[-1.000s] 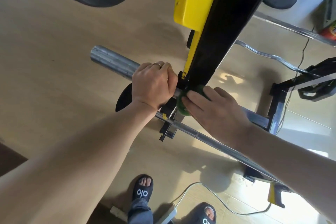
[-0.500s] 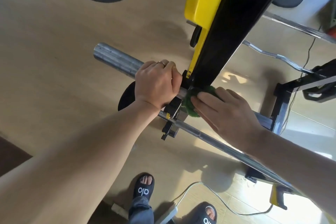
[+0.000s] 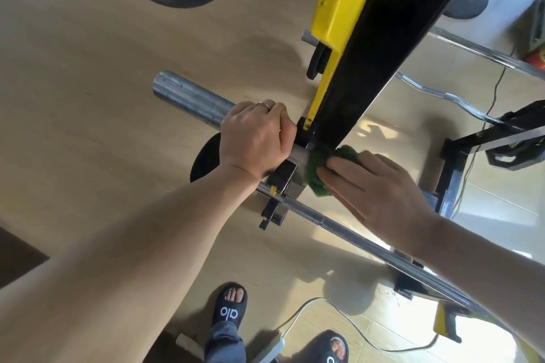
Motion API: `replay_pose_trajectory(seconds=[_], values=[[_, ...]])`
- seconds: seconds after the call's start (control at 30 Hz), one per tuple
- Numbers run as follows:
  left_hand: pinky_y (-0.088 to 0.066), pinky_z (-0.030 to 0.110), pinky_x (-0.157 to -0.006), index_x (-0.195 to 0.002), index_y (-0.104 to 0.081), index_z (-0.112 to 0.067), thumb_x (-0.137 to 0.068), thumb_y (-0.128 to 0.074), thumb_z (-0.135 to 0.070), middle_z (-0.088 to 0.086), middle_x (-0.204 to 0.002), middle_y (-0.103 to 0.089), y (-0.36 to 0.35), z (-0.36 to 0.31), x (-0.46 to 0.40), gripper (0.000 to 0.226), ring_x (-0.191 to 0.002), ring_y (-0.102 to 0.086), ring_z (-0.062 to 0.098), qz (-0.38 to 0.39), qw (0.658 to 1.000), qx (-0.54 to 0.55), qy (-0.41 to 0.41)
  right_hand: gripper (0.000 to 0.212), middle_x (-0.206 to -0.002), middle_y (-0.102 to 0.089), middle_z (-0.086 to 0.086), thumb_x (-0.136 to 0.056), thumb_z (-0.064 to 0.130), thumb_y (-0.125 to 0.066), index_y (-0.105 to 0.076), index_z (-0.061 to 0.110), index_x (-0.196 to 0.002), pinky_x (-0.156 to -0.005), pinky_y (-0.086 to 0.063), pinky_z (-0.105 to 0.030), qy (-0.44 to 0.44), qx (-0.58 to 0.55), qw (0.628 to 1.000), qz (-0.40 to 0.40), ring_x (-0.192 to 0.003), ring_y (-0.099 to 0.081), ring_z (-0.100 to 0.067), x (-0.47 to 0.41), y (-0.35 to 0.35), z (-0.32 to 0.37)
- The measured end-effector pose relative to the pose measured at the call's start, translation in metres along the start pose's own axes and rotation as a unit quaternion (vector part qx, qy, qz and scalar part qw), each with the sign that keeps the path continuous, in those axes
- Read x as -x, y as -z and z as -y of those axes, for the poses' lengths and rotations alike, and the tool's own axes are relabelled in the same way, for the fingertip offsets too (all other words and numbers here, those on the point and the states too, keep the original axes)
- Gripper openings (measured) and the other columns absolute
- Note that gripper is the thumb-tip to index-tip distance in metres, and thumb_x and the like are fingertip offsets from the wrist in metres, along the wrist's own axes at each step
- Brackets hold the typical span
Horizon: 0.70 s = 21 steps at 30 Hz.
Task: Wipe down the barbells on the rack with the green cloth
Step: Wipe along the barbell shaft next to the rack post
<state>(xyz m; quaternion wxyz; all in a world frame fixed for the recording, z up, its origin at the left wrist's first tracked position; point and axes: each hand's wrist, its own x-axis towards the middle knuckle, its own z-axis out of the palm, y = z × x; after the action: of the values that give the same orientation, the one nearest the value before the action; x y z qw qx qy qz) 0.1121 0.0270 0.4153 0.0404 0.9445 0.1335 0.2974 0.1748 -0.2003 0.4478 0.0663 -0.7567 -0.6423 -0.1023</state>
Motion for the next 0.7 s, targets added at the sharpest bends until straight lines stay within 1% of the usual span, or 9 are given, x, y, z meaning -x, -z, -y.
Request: replay_pose_trajectory(seconds=[0.07,0.13,0.27,0.37,0.43,0.5,0.57,0.63,0.7], values=[[-0.038,0.026,-0.061,-0.068,-0.065,-0.012,-0.095,-0.040,-0.019,0.002,-0.058,-0.059,-0.001,0.000,-0.001,0.038,-0.048,-0.049,0.017,-0.002,1.000,0.004,0.002,0.029,-0.112,-0.069,-0.006,-0.086,0.004,-0.073,-0.072,0.008,-0.115,-0.081,-0.053,-0.033,0.015,0.010,1.000,0.008,-0.085,-0.060,-0.023,0.030,0.011,-0.011],[-0.038,0.027,-0.061,-0.068,-0.065,-0.012,-0.096,-0.038,-0.020,0.002,-0.058,-0.059,-0.001,0.001,-0.001,0.040,-0.048,-0.048,0.017,0.000,1.000,0.004,0.009,0.029,-0.110,-0.070,-0.008,-0.086,0.002,-0.073,-0.072,0.007,-0.115,-0.079,-0.055,-0.035,0.020,0.017,1.000,0.016,-0.082,-0.063,-0.025,0.038,0.018,-0.017],[-0.040,0.028,-0.061,-0.068,-0.065,-0.012,-0.096,-0.038,-0.020,0.002,-0.059,-0.060,-0.002,0.000,0.000,0.040,-0.049,-0.050,0.018,0.004,1.000,0.002,0.012,0.023,-0.109,-0.066,-0.005,-0.095,0.005,-0.060,-0.069,0.010,-0.115,-0.075,-0.051,-0.031,0.022,0.013,1.000,-0.018,-0.086,-0.054,-0.021,-0.014,-0.002,0.001],[-0.044,0.029,-0.062,-0.070,-0.067,-0.013,-0.098,-0.036,-0.021,0.001,-0.061,-0.061,-0.002,0.001,0.001,0.043,-0.049,-0.052,0.017,0.005,1.000,0.001,0.007,0.027,-0.112,-0.065,-0.003,-0.094,0.007,-0.062,-0.066,0.011,-0.120,-0.075,-0.051,-0.032,-0.020,-0.006,1.000,-0.020,-0.089,-0.050,-0.021,-0.032,-0.011,0.012],[-0.041,0.027,-0.062,-0.069,-0.066,-0.012,-0.098,-0.035,-0.021,0.002,-0.060,-0.061,-0.001,0.002,0.001,0.043,-0.048,-0.050,0.016,0.001,1.000,0.006,0.005,0.032,-0.115,-0.066,-0.004,-0.090,0.003,-0.066,-0.067,0.010,-0.121,-0.076,-0.051,-0.033,-0.008,0.001,1.000,-0.001,-0.091,-0.051,-0.021,-0.007,-0.006,0.006],[-0.038,0.025,-0.062,-0.068,-0.066,-0.011,-0.099,-0.030,-0.023,0.002,-0.059,-0.060,-0.002,0.001,0.001,0.049,-0.048,-0.047,0.015,-0.015,1.000,0.012,0.006,0.037,-0.116,-0.068,-0.006,-0.085,-0.003,-0.070,-0.069,0.008,-0.120,-0.076,-0.055,-0.035,0.026,0.013,1.000,0.011,-0.087,-0.059,-0.023,0.024,0.005,-0.006],[-0.039,0.025,-0.063,-0.068,-0.065,-0.011,-0.100,-0.023,-0.026,0.003,-0.059,-0.060,-0.002,0.000,0.001,0.056,-0.049,-0.047,0.016,-0.020,1.000,0.016,0.011,0.038,-0.114,-0.070,-0.007,-0.080,-0.004,-0.073,-0.072,0.008,-0.117,-0.076,-0.057,-0.036,0.042,0.018,0.999,0.018,-0.084,-0.063,-0.024,0.033,0.013,-0.014],[-0.041,0.026,-0.062,-0.067,-0.065,-0.011,-0.100,-0.022,-0.027,0.002,-0.058,-0.060,-0.003,0.000,0.000,0.056,-0.048,-0.047,0.016,-0.024,1.000,0.014,0.015,0.034,-0.113,-0.069,-0.006,-0.082,-0.001,-0.072,-0.072,0.008,-0.115,-0.075,-0.054,-0.034,0.042,0.018,0.999,0.005,-0.088,-0.059,-0.022,0.015,0.007,-0.010],[-0.044,0.029,-0.063,-0.068,-0.066,-0.011,-0.100,-0.023,-0.025,0.002,-0.059,-0.061,-0.003,0.001,0.000,0.055,-0.049,-0.051,0.018,-0.016,1.000,0.019,0.013,0.030,-0.114,-0.067,-0.005,-0.088,0.003,-0.068,-0.070,0.010,-0.117,-0.075,-0.052,-0.032,0.029,0.005,0.999,-0.012,-0.091,-0.053,-0.021,-0.015,-0.005,0.002]])
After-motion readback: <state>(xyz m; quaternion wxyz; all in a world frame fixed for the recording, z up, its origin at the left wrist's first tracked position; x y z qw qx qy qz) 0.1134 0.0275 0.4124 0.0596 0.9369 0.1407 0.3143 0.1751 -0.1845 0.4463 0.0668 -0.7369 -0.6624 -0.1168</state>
